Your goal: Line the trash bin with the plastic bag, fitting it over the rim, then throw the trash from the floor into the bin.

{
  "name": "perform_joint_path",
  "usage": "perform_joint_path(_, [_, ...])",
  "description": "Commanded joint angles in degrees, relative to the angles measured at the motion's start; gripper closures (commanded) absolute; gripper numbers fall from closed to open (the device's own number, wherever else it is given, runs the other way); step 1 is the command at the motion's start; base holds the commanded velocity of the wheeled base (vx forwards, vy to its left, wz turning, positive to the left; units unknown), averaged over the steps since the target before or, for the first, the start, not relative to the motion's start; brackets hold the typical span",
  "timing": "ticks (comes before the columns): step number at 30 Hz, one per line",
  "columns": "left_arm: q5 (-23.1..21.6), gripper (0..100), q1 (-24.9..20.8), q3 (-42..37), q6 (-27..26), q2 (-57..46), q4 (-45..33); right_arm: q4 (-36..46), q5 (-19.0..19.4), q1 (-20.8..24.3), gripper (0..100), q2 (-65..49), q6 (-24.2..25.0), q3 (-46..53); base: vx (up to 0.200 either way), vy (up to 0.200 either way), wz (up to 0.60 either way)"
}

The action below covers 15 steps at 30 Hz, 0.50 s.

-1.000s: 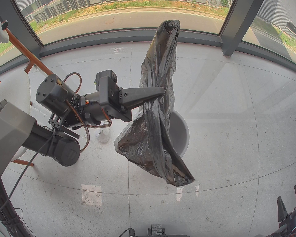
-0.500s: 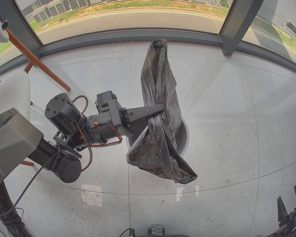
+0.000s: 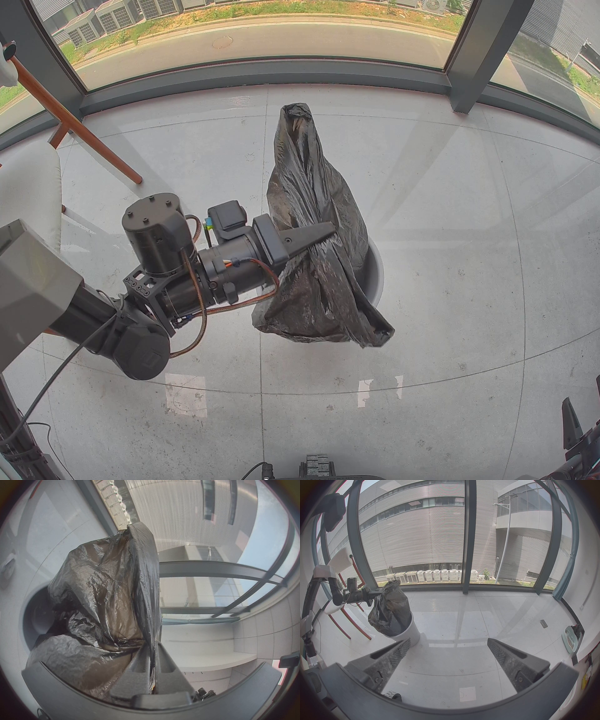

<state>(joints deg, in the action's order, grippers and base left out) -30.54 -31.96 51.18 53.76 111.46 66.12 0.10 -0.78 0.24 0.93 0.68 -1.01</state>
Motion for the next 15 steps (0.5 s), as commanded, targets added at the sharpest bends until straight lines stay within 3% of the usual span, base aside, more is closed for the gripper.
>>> perform_joint_path(1, [1.4, 100, -2.0, 0.3, -5.5, -4.3, -7.6, 0.1, 0.0, 0.0, 0, -0.3, -0.2, 1.0, 0.000, 0.000, 0.00])
perform_joint_path(2, [1.4, 100, -2.0, 0.3, -5.5, -4.3, -7.6, 0.1, 0.0, 0.0, 0, -0.3, -0.2, 1.0, 0.000, 0.000, 0.00])
perform_joint_path(4, [1.4, 100, -2.0, 1.7, -12.4, -4.2, -13.7, 0.2, 0.3, 0.0, 0, -0.4, -0.4, 1.0, 0.000, 0.000, 0.00])
perform_joint_path(6, [1.4, 100, -2.0, 2.8, -13.6, -4.2, -15.8, 0.1, 0.5, 0.0, 0, -0.3, -0.5, 1.0, 0.000, 0.000, 0.00])
perform_joint_path(11, [2.1, 100, -3.1, 5.6, -13.9, -4.3, -19.6, 0.1, 0.6, 0.0, 0, -0.2, -0.5, 1.0, 0.000, 0.000, 0.00])
perform_joint_path(15, [2.5, 100, -3.3, 7.5, -13.9, -5.9, -28.2, 0.0, 0.4, 0.0, 0, -0.2, -0.3, 1.0, 0.000, 0.000, 0.00])
